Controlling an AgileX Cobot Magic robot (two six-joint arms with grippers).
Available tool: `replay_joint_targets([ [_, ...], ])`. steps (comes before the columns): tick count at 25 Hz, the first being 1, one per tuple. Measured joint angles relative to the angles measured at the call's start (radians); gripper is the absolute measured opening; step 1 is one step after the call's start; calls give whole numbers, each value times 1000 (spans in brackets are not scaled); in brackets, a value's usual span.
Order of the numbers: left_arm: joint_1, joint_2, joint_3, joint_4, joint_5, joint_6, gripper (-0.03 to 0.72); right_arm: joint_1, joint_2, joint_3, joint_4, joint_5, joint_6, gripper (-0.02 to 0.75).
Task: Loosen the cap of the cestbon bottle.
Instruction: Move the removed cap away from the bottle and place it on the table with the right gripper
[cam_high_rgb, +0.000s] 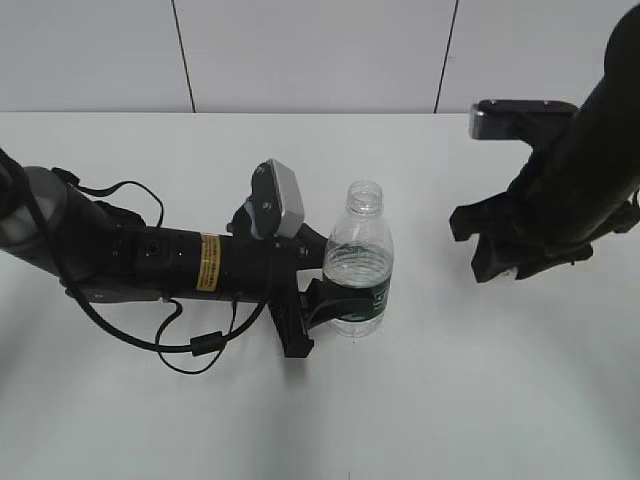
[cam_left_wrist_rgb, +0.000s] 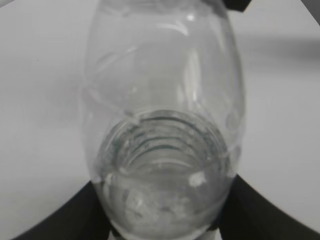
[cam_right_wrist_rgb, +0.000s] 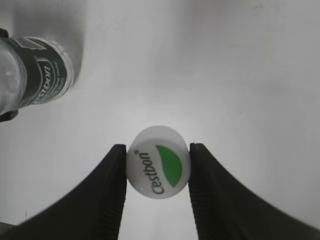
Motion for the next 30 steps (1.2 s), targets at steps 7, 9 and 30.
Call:
replay_joint_targets([
  [7, 0, 0, 0, 0, 0, 0, 363, 0, 79, 100, 6, -197, 1, 298],
  [9, 0, 0, 0, 0, 0, 0, 363, 0, 112, 101, 6, -249, 1, 298],
  [30, 0, 0, 0, 0, 0, 0, 363, 0, 198, 101, 5, -362, -25, 521],
])
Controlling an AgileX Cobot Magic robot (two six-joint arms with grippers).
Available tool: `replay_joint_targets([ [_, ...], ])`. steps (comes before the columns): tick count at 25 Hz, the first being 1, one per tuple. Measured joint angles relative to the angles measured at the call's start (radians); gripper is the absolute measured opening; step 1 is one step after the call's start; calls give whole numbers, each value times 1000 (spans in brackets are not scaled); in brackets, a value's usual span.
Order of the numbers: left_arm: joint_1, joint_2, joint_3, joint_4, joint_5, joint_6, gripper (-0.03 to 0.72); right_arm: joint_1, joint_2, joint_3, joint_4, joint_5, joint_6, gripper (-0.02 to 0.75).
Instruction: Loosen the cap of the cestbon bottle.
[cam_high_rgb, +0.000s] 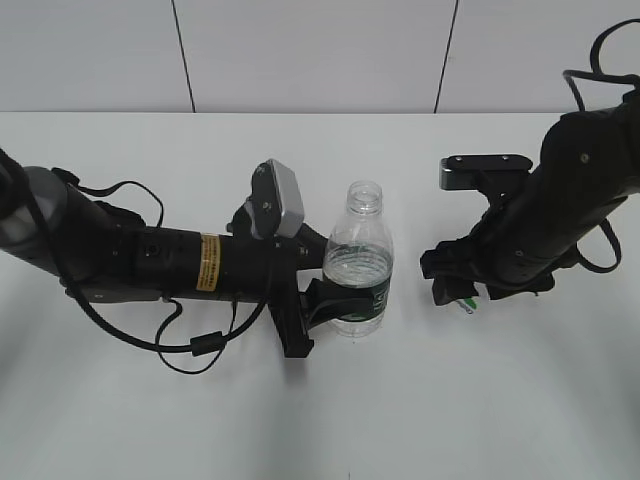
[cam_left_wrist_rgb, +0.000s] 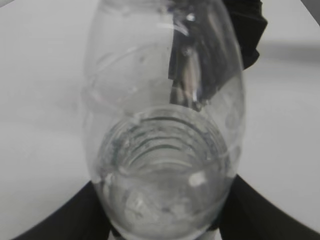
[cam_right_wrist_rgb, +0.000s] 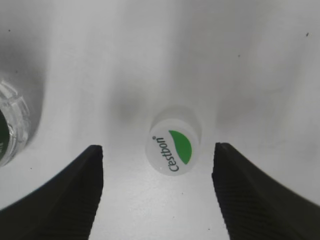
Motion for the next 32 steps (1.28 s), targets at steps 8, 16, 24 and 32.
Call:
replay_joint_targets([
  [8, 0, 0, 0, 1, 0, 0, 426, 0, 0, 0, 0, -1, 0, 536],
  [16, 37, 1, 2, 39, 22, 0, 465, 0, -20, 0, 0, 14, -1, 539],
  [24, 105, -51, 9, 172, 79, -81, 467, 0, -116, 0, 0, 34, -1, 539],
  [32, 135, -163, 9, 297, 269, -311, 467, 0, -215, 0, -53, 33, -19, 540],
])
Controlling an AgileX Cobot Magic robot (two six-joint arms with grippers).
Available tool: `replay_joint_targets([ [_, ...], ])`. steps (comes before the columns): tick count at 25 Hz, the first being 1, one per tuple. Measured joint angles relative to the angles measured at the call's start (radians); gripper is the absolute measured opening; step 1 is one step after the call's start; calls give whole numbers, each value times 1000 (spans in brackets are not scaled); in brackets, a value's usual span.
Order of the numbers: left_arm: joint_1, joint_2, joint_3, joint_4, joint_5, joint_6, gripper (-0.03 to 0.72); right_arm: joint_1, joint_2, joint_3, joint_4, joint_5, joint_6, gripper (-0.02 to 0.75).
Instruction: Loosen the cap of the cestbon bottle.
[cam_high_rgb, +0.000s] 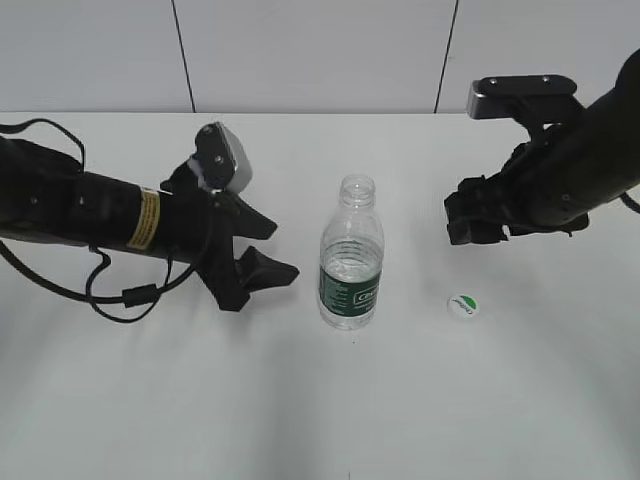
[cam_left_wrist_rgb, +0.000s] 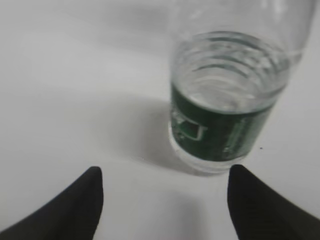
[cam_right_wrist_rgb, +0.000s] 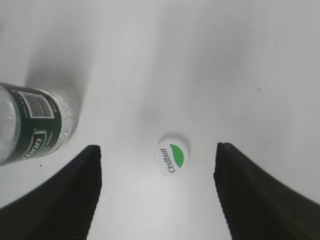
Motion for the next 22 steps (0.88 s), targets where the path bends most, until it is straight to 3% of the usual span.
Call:
replay_joint_targets([
  [4, 3, -81, 0, 3, 218, -69, 468, 0, -22, -30, -104, 6, 0, 540],
  [8, -6, -131, 0, -18, 615, -78, 468, 0, -24, -108, -247, 78, 17, 540],
  [13, -6, -157, 1, -145, 1065, -78, 458, 0, -25, -206, -346, 184, 47, 540],
  [16, -4, -166, 1, -332, 1186, 3, 458, -5, -25, -261, -372, 255, 57, 540],
  [19, -4, -168, -1, -647, 1228, 252, 458, -23, -25, -328, -380, 341, 72, 540],
  [22, -4, -169, -22, -873, 1281, 441, 458, -50, -26, -389, -382, 419, 77, 540],
])
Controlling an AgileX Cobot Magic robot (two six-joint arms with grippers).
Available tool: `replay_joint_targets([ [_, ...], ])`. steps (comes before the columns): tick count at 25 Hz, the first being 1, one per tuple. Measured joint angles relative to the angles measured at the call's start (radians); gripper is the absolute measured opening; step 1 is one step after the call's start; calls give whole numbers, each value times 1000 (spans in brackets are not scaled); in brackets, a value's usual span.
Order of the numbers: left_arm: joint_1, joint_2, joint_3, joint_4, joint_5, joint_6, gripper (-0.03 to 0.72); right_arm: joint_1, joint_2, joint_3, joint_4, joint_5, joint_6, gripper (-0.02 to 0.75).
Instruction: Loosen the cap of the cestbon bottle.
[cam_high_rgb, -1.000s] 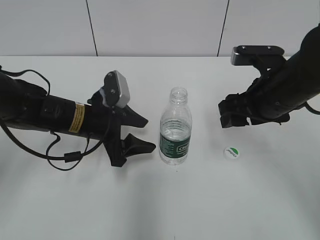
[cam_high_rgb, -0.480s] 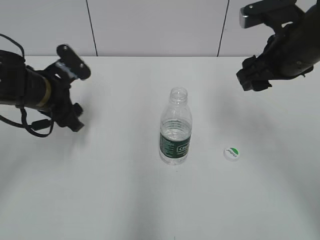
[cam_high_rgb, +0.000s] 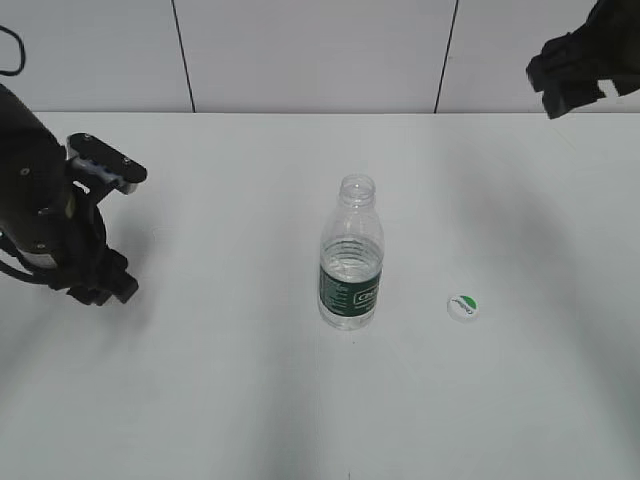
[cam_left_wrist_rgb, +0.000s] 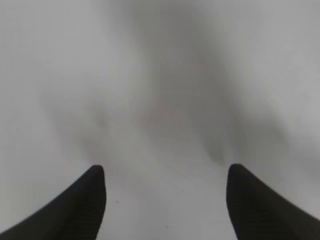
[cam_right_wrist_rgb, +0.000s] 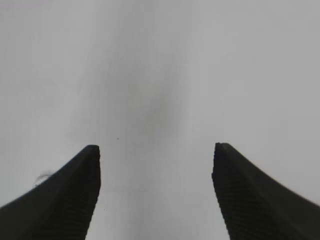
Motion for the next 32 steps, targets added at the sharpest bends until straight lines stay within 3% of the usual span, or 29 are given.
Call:
replay_joint_targets([
  [8, 20, -18, -133, -290, 284, 253, 458, -86, 0, -107, 51, 220, 0, 540],
  [12, 23, -56, -181, -344, 361, 268, 458, -106, -1, -116, 121, 312, -41, 540],
  [21, 35, -201, -186, -413, 538, 272, 458, -107, -29, -121, 320, 322, -124, 540],
  [26, 52, -296, -186, -462, 574, 272, 458, -108, -122, -83, 320, 322, -131, 540],
  [32, 52, -443, -180, -508, 611, 272, 458, -108, -296, 91, 297, 323, -133, 539],
])
